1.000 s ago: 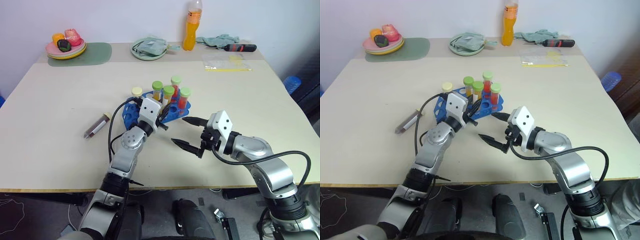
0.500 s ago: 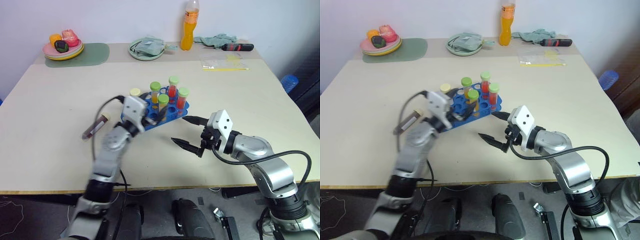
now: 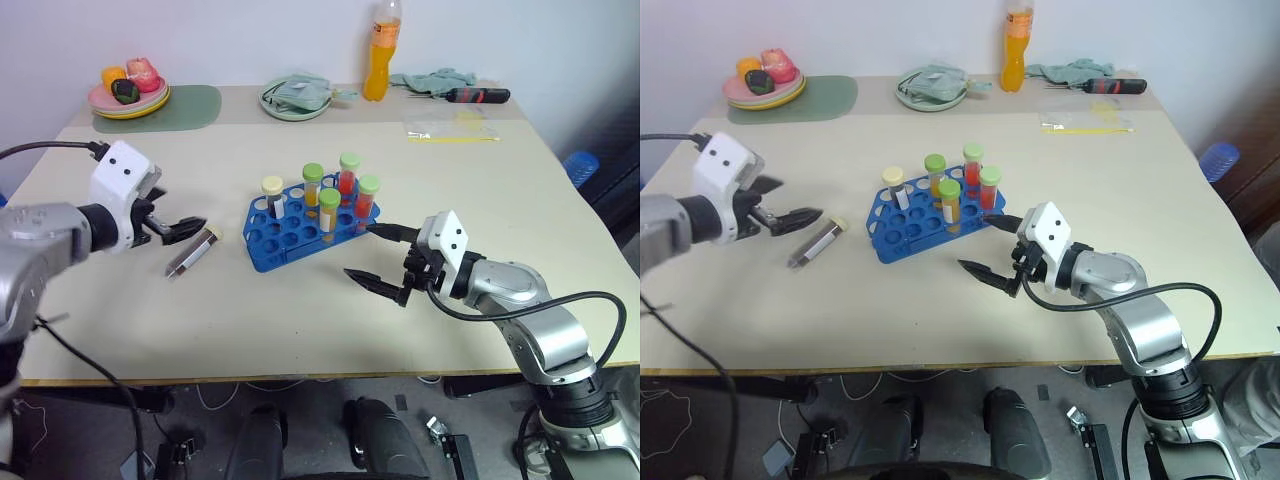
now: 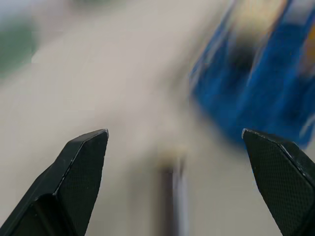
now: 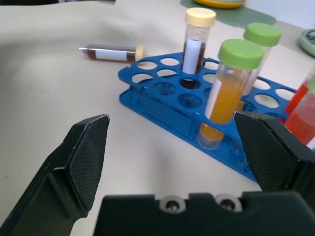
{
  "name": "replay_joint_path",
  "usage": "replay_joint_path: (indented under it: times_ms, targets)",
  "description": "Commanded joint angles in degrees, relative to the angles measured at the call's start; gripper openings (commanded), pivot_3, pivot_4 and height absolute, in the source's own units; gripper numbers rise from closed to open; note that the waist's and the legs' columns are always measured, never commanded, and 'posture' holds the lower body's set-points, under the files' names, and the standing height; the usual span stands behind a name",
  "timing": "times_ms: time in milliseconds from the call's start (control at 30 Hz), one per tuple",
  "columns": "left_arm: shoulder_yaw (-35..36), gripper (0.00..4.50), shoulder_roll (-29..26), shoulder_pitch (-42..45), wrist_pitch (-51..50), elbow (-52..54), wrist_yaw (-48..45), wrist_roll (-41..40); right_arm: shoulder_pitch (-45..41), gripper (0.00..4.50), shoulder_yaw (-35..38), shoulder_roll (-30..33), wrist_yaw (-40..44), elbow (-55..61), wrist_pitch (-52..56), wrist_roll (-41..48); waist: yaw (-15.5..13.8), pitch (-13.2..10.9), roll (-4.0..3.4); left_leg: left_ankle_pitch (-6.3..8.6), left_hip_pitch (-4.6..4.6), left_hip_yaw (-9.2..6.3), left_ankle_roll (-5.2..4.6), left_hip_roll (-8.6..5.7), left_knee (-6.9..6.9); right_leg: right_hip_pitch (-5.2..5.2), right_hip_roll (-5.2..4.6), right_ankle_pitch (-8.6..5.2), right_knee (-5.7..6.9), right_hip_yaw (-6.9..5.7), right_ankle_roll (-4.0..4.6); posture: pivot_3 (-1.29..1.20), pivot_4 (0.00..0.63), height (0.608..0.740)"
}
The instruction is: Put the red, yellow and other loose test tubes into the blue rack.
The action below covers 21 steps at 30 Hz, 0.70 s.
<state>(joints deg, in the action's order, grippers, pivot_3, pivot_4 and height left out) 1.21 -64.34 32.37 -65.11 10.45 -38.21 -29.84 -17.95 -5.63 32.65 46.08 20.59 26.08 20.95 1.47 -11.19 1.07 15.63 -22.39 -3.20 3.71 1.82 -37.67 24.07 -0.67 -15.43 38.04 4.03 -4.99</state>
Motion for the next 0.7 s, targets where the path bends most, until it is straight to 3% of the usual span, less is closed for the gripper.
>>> replay_joint_path:
  times_ms: [33,233,467,567,700]
  targets:
    - [-12.3,4.48,-2.0,7.7,-4.8,-8.5,-6.2,5.1,-1.1,4.50,-0.3,-0.5,0.5,0.0,-1.7,-0.3,0.0,0.0,-0.01,0.00,-0.01,0.01,0.00,-0.01,0.00,0.00,-0.01,-0.01,-0.02,0.00,-0.01,0.00,0.150,0.740]
    - [-30.1,4.48,3.5,22.7,0.4,-24.9,-18.1,15.6,0.5,4.50,-0.3,1.8,2.8,1.4,-0.9,0.2,-0.6,0.0,0.01,0.00,-0.20,0.02,0.01,-0.01,-0.02,0.15,-0.01,-0.01,-0.02,-0.01,-0.01,0.00,0.150,0.740]
    - [-36.9,4.48,10.5,28.7,5.4,-37.4,-26.1,23.4,5.1,4.50,1.8,5.0,3.5,4.8,-0.8,0.6,-0.1,0.0,0.01,0.01,-0.24,0.00,-0.03,-0.01,-0.04,0.21,0.01,-0.01,0.01,-0.01,0.00,0.00,0.150,0.740]
    - [-37.2,3.65,12.2,29.2,6.8,-39.8,-26.7,26.3,6.7,4.50,2.1,5.0,2.9,5.6,-1.2,0.3,0.1,0.0,0.02,0.01,-0.24,-0.01,-0.03,-0.01,-0.05,0.21,0.00,-0.01,0.03,-0.01,0.00,0.00,0.150,0.740]
    - [-36.4,1.63,12.7,29.6,6.8,-40.6,-28.3,28.3,7.3,4.50,1.9,4.8,2.6,5.9,-1.5,0.2,0.5,0.0,0.02,0.01,-0.25,-0.02,-0.03,-0.01,-0.06,0.21,0.00,-0.01,0.04,-0.01,-0.01,0.00,0.150,0.740]
